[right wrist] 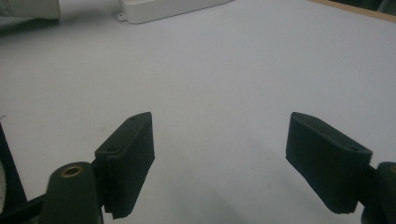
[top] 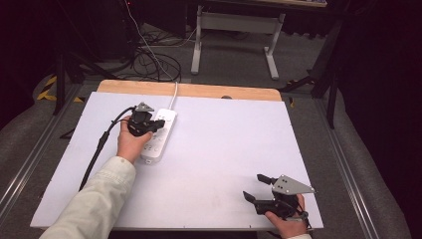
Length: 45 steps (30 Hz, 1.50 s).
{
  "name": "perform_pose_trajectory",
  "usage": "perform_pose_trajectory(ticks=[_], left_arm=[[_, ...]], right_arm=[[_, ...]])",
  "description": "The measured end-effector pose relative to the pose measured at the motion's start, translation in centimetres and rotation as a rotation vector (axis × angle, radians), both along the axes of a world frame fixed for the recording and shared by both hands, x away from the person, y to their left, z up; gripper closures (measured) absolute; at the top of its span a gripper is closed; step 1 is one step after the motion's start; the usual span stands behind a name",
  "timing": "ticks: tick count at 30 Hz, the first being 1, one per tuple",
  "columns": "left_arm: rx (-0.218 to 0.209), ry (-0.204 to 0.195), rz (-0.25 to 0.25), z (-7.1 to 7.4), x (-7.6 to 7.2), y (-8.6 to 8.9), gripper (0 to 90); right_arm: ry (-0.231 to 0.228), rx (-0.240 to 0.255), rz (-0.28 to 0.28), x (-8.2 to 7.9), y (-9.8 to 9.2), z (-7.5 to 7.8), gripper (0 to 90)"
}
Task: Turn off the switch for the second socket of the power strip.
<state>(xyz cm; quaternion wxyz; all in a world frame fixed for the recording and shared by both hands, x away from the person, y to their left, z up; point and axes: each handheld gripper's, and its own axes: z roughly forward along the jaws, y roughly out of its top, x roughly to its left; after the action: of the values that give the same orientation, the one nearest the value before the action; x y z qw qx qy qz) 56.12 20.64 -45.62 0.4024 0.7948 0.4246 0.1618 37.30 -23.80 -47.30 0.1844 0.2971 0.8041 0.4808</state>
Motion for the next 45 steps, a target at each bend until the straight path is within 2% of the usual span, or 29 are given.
perform_pose_trajectory(ticks=[1, 3, 4, 7, 9, 11, 19, 20, 21, 27, 36, 42, 45], left_arm=[[-0.003, -0.001, -0.003, -0.1, 0.0, -0.1, 89.7], [0.028, -0.022, -0.006, -0.1, 0.0, -0.1, 89.7], [0.022, -0.018, -0.008, -0.2, 0.0, -0.1, 89.7], [0.044, -0.030, -0.016, -0.3, 0.0, -0.3, 89.8], [0.036, -0.027, -0.029, -0.4, 0.0, -0.4, 89.7], [0.052, -0.036, -0.037, -0.4, -0.1, -0.5, 89.7], [0.057, -0.033, -0.044, -0.6, -0.1, -0.8, 89.7], [0.039, -0.028, -0.053, -0.8, 0.0, -0.9, 89.7], [0.039, -0.028, -0.053, -0.8, 0.0, -0.9, 89.7], [0.064, -0.044, -0.037, -0.9, -0.1, -1.3, 88.4], [0.096, -0.059, -0.048, -1.0, -0.1, -1.3, 89.6], [0.107, -0.053, -0.043, -1.1, -0.2, -1.3, 89.7], [0.096, -0.039, -0.045, -1.0, -0.1, -1.2, 89.8]], right_arm=[[0.001, 0.002, 0.000, 0.0, 0.0, 0.0, 24.4], [0.002, 0.001, -0.001, 0.0, 0.0, 0.0, 24.4], [0.003, 0.002, 0.000, 0.0, 0.0, 0.0, 24.4], [0.003, -0.002, 0.002, 0.0, 0.0, 0.0, 24.4], [0.004, -0.002, 0.002, 0.0, 0.0, 0.0, 24.4], [0.004, -0.002, 0.001, 0.0, 0.0, 0.0, 24.4], [0.003, -0.004, 0.004, 0.0, 0.0, 0.0, 24.4], [0.005, -0.003, 0.002, 0.0, 0.0, -0.1, 24.4], [0.005, -0.004, 0.002, 0.0, 0.0, -0.1, 24.4], [0.001, -0.004, 0.002, 0.0, 0.0, 0.0, 24.4], [0.003, -0.004, 0.002, 0.0, -0.1, 0.0, 24.4], [0.002, -0.008, 0.002, -0.1, -0.1, 0.0, 24.4], [0.002, -0.007, 0.003, -0.1, -0.1, 0.0, 24.4]])
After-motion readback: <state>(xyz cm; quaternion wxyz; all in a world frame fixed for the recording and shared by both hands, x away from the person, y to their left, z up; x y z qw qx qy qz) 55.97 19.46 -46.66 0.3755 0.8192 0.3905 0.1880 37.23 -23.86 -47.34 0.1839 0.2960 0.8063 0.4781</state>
